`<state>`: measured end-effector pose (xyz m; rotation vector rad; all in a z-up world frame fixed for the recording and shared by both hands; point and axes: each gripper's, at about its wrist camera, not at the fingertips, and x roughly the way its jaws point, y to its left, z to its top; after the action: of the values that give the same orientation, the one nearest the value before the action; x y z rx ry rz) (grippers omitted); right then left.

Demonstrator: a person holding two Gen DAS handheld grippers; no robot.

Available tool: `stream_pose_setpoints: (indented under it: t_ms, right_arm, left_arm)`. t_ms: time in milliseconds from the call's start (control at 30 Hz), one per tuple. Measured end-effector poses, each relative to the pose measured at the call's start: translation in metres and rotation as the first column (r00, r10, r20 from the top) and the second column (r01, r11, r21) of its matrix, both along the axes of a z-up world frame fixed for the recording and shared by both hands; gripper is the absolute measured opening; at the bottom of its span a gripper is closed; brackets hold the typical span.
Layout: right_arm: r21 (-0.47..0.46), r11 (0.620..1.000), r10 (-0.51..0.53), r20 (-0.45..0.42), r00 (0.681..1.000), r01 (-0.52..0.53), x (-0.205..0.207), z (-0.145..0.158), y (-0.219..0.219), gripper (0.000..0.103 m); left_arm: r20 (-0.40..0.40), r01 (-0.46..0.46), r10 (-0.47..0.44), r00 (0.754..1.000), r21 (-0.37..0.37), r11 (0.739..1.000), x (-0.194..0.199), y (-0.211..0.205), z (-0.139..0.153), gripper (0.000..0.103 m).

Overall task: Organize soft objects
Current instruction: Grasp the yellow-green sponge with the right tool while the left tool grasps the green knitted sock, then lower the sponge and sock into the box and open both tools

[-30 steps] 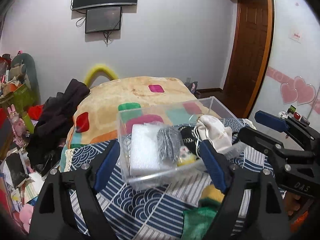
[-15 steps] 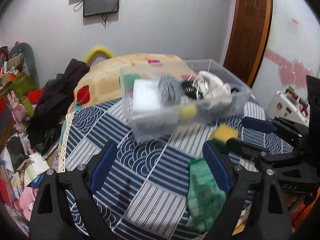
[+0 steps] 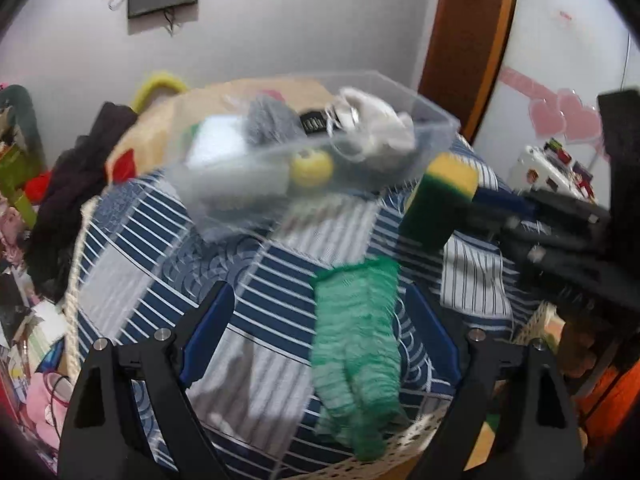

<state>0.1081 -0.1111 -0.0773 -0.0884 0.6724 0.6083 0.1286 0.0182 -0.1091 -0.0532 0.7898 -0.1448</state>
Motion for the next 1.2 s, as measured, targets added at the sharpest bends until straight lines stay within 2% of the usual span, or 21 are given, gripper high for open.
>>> stream_pose_setpoints:
  t_ms: [67,133,200,233,300,400,633,767,1033,1200]
  right_arm:
    - [0.006,1.0,-0.019,-0.013,1.0,0.019,-0.001,-0.003,-0.007,0.03]
    - [0.008,1.0,-0.03,-0.024,0.999,0.03,-0.002,-0.005,-0.01,0.03]
    - [0.006,0.999,-0.033,-0.029,0.999,0.033,-0.002,-0.006,-0.009,0.03]
    - [0.007,0.999,-0.033,-0.031,0.999,0.033,-0.002,-0.007,-0.009,0.03]
    - [0.007,0.999,-0.031,-0.029,0.999,0.031,-0.003,-0.006,-0.013,0.03]
    - [0.008,1.0,-0.026,-0.017,1.0,0.026,-0.008,-0.004,-0.015,0.03]
    - [0.01,1.0,-0.026,0.047,0.999,0.026,-0.01,0.016,-0.013,0.03]
    - [0.024,0.999,-0.039,0.099,0.994,0.037,-0.004,0.032,-0.014,0.03]
    - [0.043,0.997,-0.073,0.189,0.979,0.066,0.014,0.056,-0.009,0.03]
    - [0.027,0.994,-0.109,0.232,0.967,0.105,0.034,0.063,0.0,0.03]
  left_arm:
    - [-0.029,0.016,-0.016,0.999,-0.003,1.0,0.001,-0.005,-0.008,0.088]
    - [-0.067,0.028,-0.029,0.997,-0.009,1.0,0.003,-0.01,-0.021,0.084]
    - [-0.083,0.031,-0.031,0.996,-0.004,1.0,0.002,-0.013,-0.03,0.06]
    - [-0.088,0.031,-0.031,0.996,-0.001,1.0,0.002,-0.014,-0.033,0.054]
    - [-0.108,0.043,-0.043,0.993,-0.006,0.999,0.002,-0.016,-0.04,0.032]
    - [-0.109,0.059,-0.062,0.992,-0.031,0.998,0.0,-0.015,-0.04,0.02]
    - [0.001,0.041,-0.041,0.999,-0.004,0.999,-0.009,-0.011,-0.011,0.018]
    - [0.06,0.023,-0.022,0.998,-0.02,1.0,-0.007,-0.002,0.014,0.018]
    - [0.169,-0.044,0.048,0.984,-0.029,0.999,0.019,0.018,0.053,0.018]
    - [0.182,-0.078,0.087,0.979,-0.054,0.995,0.045,0.032,0.064,0.018]
